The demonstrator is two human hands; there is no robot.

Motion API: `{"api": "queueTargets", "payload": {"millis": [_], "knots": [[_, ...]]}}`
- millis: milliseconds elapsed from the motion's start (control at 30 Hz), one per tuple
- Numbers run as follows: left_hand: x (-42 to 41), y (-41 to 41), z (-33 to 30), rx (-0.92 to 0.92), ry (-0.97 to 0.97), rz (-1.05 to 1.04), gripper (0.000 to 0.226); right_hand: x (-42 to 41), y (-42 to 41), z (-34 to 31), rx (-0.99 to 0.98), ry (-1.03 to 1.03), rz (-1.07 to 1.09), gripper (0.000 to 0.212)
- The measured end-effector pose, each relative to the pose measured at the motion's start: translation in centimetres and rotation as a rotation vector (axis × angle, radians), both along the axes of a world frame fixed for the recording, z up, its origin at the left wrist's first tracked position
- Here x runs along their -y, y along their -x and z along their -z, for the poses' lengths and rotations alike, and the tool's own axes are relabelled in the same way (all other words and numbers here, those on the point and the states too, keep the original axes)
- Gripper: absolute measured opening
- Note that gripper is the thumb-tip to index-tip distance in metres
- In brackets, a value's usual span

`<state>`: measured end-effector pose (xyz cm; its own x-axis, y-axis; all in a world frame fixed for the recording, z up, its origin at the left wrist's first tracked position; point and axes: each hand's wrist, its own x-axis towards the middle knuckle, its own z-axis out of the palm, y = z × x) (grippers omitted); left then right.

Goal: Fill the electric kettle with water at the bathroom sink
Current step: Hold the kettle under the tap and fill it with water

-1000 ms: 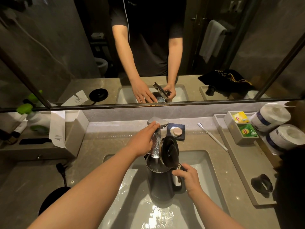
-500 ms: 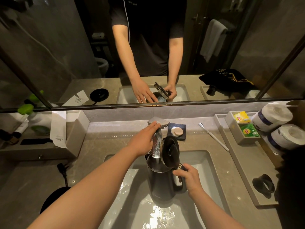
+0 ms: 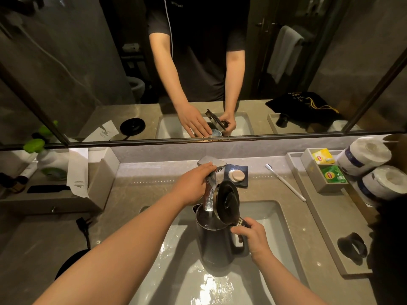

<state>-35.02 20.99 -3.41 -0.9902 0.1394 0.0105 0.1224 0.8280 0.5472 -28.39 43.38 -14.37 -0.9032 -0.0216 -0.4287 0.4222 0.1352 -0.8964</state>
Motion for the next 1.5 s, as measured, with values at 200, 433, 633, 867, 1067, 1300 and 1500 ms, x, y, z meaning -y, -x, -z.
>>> {"api": "queueTargets", "payload": {"millis": [200, 433, 633, 867, 1067, 1300, 1500], "knots": [[0.1, 0.0, -0.3, 0.028, -0.010, 0.005, 0.053, 0.0, 0.1, -0.3, -0.014, 0.007, -0.007, 0.058], [0.1, 0.1, -0.3, 0.051, -0.013, -0.003, 0.056, 0.1, 0.2, -0.3, -0.015, 0.005, -0.017, 0.059], [0.1, -0.1, -0.4, 0.054, -0.005, -0.006, 0.058, 0.0, 0.3, -0.5, -0.016, 0.007, -0.027, 0.059], [0.0, 0.0, -0.6, 0.064, 0.181, 0.127, 0.067, -0.3, 0.3, -0.2, -0.004, -0.014, -0.027, 0.051], [0.2, 0.2, -0.9, 0.127, 0.137, 0.170, 0.064, -0.7, -0.2, -0.5, -0.001, 0.006, -0.037, 0.053], [-2.6, -3.8, -2.3, 0.063, -0.414, -0.088, 0.031, -2.4, -1.9, -2.4, -0.046, 0.055, -0.009, 0.062], [-4.7, -6.8, -4.4, -0.002, -0.385, 0.013, 0.038, -4.5, -4.1, -4.5, -0.096, 0.051, 0.010, 0.039]]}}
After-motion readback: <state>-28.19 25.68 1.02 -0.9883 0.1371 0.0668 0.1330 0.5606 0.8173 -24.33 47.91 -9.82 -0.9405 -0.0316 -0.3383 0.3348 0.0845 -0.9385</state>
